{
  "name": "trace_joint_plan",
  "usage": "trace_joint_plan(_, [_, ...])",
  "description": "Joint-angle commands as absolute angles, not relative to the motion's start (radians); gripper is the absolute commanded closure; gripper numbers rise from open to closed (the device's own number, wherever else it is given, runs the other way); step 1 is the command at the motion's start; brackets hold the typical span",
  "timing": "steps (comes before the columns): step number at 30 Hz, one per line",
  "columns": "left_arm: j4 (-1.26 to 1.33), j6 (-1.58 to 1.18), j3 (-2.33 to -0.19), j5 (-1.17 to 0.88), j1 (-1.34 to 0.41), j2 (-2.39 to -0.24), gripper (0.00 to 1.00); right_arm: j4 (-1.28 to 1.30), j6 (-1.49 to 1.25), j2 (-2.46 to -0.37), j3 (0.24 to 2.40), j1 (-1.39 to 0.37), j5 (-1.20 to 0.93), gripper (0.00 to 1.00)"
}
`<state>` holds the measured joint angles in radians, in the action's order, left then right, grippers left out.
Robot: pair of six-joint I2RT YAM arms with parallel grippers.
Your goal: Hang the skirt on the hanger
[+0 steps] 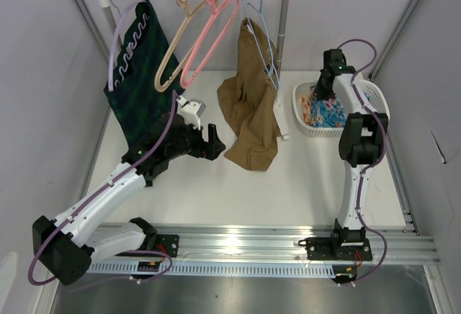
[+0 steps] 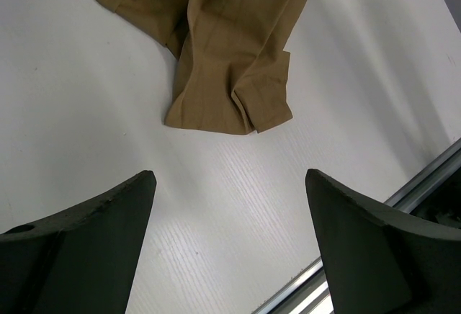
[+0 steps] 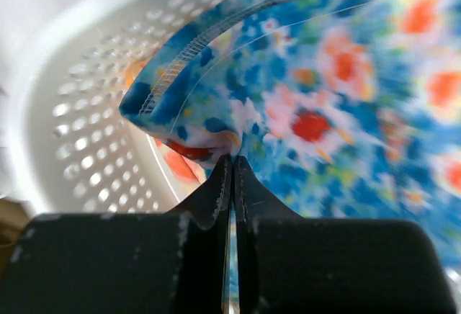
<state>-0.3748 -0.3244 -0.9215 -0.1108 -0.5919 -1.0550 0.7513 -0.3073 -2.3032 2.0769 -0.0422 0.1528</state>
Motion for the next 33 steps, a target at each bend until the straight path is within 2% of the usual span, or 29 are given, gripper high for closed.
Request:
trace_joint_plan(1, [-0.330, -0.334, -0.917, -0.127, -0.597, -1.054, 0.09, 0.736, -0.342, -2.109, 2.089, -0.011, 0.184, 1.00])
trace_joint_plan(13, [-0.325, -0.336, -0.917, -0.153, -0.597, -1.028, 0.09, 0.744, -0.373, -1.660, 2.065, 0.003, 0.187, 1.00])
trace_joint_plan(28, [-0.322, -0.339, -0.917, -0.179, -0.597, -0.989, 0.09, 0.779, -0.452, -1.212, 1.976, -0.118, 0.176, 1.00])
trace_joint_plan(31, [-0.321, -0.341, -0.917, -0.184, -0.597, -0.988, 0.09, 0.766, -0.489, -1.175, 1.928, -0.118, 0.105, 1.00])
trace_joint_plan(33, [-0.319, -0.344, -0.916, -0.189, -0.597, -0.991, 0.09, 0.732, -0.537, -1.172, 1.855, -0.120, -0.048, 1.00])
